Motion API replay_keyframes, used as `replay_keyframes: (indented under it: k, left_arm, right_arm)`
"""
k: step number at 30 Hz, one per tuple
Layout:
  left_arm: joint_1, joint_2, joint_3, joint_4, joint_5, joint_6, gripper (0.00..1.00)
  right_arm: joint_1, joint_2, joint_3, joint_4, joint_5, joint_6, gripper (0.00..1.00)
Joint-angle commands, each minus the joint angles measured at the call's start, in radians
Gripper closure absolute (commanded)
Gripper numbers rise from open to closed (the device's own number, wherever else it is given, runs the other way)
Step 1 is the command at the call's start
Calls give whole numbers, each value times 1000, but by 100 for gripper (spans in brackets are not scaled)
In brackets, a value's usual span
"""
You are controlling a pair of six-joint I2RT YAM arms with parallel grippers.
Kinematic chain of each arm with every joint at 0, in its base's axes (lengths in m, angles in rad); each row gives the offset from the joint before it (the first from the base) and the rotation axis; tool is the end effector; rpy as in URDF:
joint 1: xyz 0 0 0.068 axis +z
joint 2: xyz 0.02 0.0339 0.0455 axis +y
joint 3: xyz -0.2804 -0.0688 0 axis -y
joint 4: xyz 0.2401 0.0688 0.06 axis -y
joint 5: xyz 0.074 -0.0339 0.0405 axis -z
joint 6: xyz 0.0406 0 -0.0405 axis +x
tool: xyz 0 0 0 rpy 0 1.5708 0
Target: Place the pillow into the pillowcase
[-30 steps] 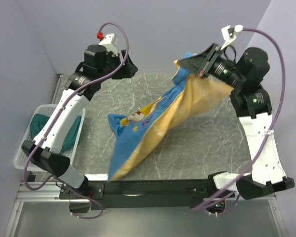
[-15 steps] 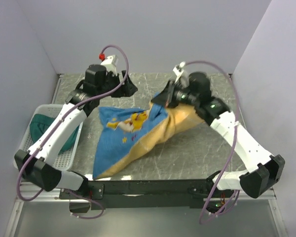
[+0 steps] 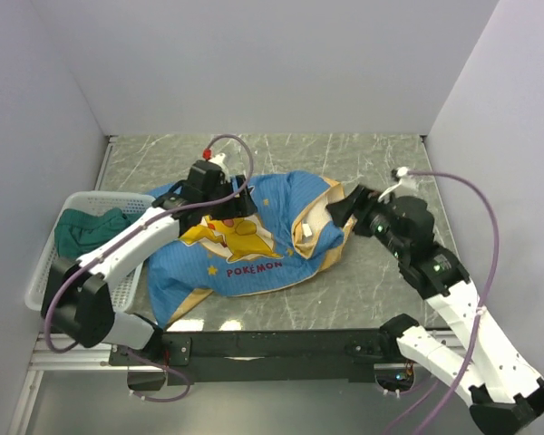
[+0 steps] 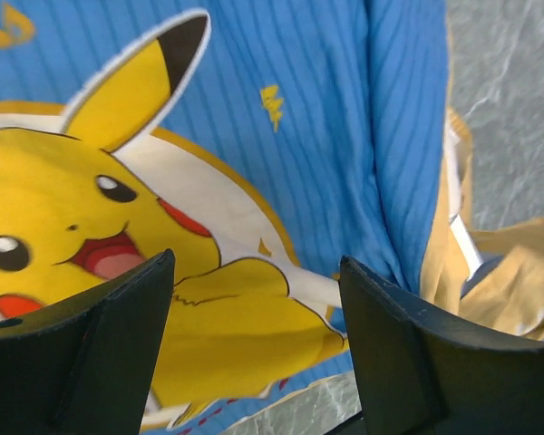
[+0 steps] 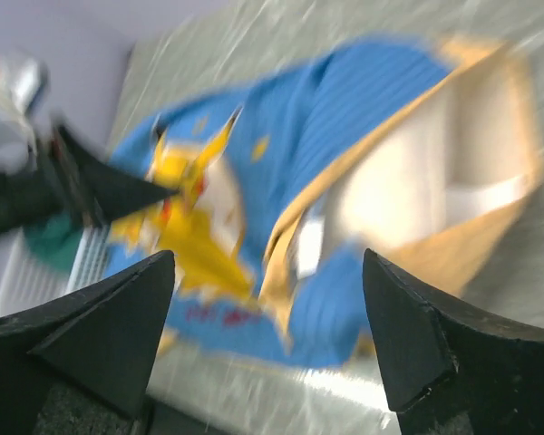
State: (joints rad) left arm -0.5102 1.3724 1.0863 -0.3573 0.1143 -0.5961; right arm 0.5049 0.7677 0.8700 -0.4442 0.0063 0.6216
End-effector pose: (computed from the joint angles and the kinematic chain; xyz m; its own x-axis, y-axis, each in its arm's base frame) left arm 0.2626 -0.1522 0.3096 -0.7503 -0.2193 -0.6237 0.1735 0.8450 -0.5058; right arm 0.1392 0.0767 0.3540 -0.5172 0.3795 -0.7671 -0.2181 0.8083 0.5469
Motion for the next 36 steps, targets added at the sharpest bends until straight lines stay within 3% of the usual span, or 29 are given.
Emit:
replay_keyframes:
  k: [1,3,6,13,14,18,25,28,30,31,32,34,35,36]
  left_arm:
    - [-53,60,29,90,-25,-16,21]
    - [-91,89,94,74,-18,-2,19]
    - [-181,163,202,18,-62,31,18]
    - [-335,318,342,-41,-111,41,19]
    - [-364,335,359,-58,-167,44,19]
    - [-424,413,434,-130,-261,44,19]
    - [-499,436,429,-164,-372,4,19]
    - [-502,461,440,-155,-348,5,23]
    - [-504,484,480,-155,-305,22,41]
    - [-504,485,498,-157,-288,28,51]
    - [-502,484,529,-157,-275,32,70]
    - [-502,470,584,-158,-274,53,88]
    - [-501,464,607,-173,-277,64,99]
    - [-499,446,629,-196,-287,80,99]
  right_arm:
    - [-130,105,95,-5,82,-98,9]
    - [-260,212,113,36,-50,-114,9]
    - [-354,379,147,130,-170,-115,9]
    - [-416,786,375,196,-287,-66,10]
    - [-422,859,392,199,-305,-50,10]
    - [-440,993,416,278,-383,10,10]
    - [-445,1229,527,378,-494,148,11]
    - [-453,1301,604,389,-514,177,25]
    - [-459,1334,683,362,-516,181,37]
    - [-460,1348,705,352,-511,181,57]
    - [-468,1345,725,322,-494,179,69]
    - [-494,1299,747,306,-485,179,92]
    - [-500,1271,741,314,-489,182,97]
    - [-534,1241,729,318,-497,193,100]
